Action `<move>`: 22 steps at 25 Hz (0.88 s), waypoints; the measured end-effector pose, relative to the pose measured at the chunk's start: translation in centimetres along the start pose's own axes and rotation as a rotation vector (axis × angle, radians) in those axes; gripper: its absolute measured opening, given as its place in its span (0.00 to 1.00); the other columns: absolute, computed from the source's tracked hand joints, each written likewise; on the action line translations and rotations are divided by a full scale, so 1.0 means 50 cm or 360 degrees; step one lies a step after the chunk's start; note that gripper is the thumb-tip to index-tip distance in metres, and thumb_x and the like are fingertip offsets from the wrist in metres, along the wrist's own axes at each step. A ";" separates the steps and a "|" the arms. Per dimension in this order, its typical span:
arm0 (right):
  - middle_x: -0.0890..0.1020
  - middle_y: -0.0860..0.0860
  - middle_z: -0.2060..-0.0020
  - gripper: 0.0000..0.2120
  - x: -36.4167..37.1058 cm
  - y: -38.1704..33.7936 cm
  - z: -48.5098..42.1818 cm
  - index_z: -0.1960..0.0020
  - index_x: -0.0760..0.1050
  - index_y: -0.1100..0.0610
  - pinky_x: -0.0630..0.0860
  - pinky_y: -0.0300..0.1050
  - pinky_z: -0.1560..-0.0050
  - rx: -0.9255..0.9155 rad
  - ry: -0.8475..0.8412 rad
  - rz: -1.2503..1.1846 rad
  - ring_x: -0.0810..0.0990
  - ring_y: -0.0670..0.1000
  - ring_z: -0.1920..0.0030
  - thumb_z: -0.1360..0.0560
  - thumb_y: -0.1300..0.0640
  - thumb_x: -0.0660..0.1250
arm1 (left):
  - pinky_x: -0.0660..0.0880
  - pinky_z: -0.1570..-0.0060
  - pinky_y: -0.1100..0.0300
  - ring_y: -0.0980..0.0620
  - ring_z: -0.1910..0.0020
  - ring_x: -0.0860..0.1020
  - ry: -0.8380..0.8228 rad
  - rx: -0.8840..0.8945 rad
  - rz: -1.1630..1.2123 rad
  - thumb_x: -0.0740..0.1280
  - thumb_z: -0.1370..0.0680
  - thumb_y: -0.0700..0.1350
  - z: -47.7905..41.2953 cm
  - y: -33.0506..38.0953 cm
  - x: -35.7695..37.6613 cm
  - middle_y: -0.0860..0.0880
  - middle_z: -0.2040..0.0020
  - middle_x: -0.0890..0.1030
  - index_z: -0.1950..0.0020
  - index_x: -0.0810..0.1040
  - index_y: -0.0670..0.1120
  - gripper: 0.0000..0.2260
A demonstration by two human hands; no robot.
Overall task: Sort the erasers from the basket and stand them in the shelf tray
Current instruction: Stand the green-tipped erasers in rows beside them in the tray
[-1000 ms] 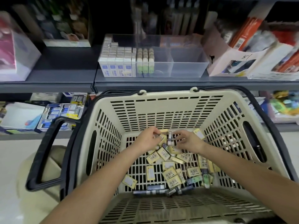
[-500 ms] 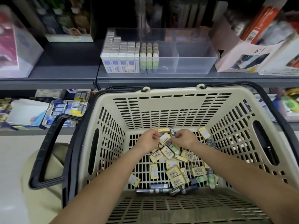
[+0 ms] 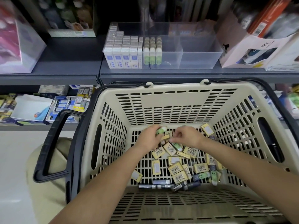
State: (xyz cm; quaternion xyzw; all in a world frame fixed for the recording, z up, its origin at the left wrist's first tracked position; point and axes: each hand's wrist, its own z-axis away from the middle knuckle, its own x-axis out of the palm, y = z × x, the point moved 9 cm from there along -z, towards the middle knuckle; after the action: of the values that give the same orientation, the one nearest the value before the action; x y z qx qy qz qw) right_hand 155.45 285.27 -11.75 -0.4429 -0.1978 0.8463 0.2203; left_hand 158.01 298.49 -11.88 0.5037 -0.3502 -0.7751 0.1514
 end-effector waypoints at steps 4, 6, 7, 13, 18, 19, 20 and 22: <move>0.74 0.53 0.50 0.11 0.042 -0.008 0.009 0.53 0.73 0.55 0.73 0.43 0.56 -0.0078 -0.0008 0.0934 0.75 0.52 0.54 0.27 0.48 0.65 | 0.67 0.72 0.68 0.57 0.68 0.70 0.0022 -0.0416 0.0505 0.65 0.23 0.41 -0.008 -0.053 -0.018 0.51 0.63 0.73 0.52 0.71 0.47 0.04; 0.75 0.51 0.52 0.09 0.025 -0.033 0.010 0.53 0.72 0.53 0.73 0.44 0.57 -0.0154 0.0035 0.0751 0.75 0.51 0.55 0.29 0.49 0.66 | 0.70 0.69 0.63 0.55 0.69 0.72 0.0002 -0.0445 0.0622 0.64 0.23 0.42 -0.007 -0.050 -0.019 0.49 0.65 0.74 0.56 0.71 0.47 0.04; 0.76 0.50 0.55 0.09 0.015 -0.044 0.007 0.52 0.73 0.53 0.73 0.43 0.58 -0.0188 0.0036 0.0541 0.75 0.51 0.56 0.29 0.51 0.67 | 0.71 0.68 0.61 0.54 0.69 0.73 -0.0029 -0.0449 0.0665 0.65 0.22 0.44 -0.006 -0.045 -0.017 0.48 0.65 0.75 0.58 0.71 0.47 0.05; 0.81 0.50 0.62 0.11 -0.015 -0.067 -0.004 0.54 0.70 0.53 0.76 0.37 0.60 -0.0155 0.0088 -0.0722 0.80 0.47 0.63 0.29 0.63 0.71 | 0.79 0.54 0.55 0.52 0.53 0.81 -0.0732 -0.0680 0.1376 0.64 0.22 0.50 0.039 -0.007 0.051 0.49 0.56 0.82 0.46 0.76 0.46 0.09; 0.80 0.49 0.60 0.05 0.002 -0.075 -0.039 0.52 0.73 0.55 0.77 0.40 0.56 -0.0126 0.0142 -0.0503 0.79 0.47 0.59 0.26 0.62 0.67 | 0.78 0.53 0.55 0.54 0.58 0.78 -0.0479 -0.0791 0.1428 0.64 0.22 0.50 0.033 -0.051 0.025 0.49 0.58 0.80 0.51 0.76 0.47 0.07; 0.80 0.51 0.55 0.05 0.005 -0.077 -0.045 0.50 0.75 0.56 0.77 0.44 0.52 -0.0150 0.0165 -0.0083 0.79 0.50 0.54 0.25 0.62 0.64 | 0.77 0.53 0.56 0.54 0.58 0.78 -0.0363 -0.0826 0.1408 0.63 0.21 0.49 0.030 -0.068 0.015 0.49 0.57 0.80 0.51 0.77 0.46 0.07; 0.79 0.52 0.49 0.10 0.017 -0.078 -0.050 0.45 0.77 0.56 0.76 0.48 0.48 -0.0180 0.0160 0.0319 0.78 0.53 0.49 0.24 0.62 0.62 | 0.76 0.53 0.58 0.54 0.57 0.78 -0.0268 -0.0854 0.1415 0.63 0.21 0.48 0.028 -0.083 0.005 0.48 0.55 0.81 0.51 0.77 0.45 0.07; 0.75 0.53 0.41 0.17 0.038 -0.072 -0.055 0.36 0.74 0.53 0.72 0.49 0.42 -0.0215 0.0137 0.0725 0.74 0.56 0.41 0.24 0.62 0.59 | 0.76 0.54 0.58 0.53 0.56 0.79 -0.0182 -0.0873 0.1511 0.63 0.21 0.47 0.026 -0.096 -0.008 0.47 0.53 0.82 0.47 0.78 0.44 0.09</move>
State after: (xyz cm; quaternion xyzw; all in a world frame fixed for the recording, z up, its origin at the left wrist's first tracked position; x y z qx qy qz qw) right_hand 157.50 289.66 -12.57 -0.5255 -0.1393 0.8393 0.0018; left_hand 157.62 302.63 -14.63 0.1896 -0.3317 -0.7105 0.5909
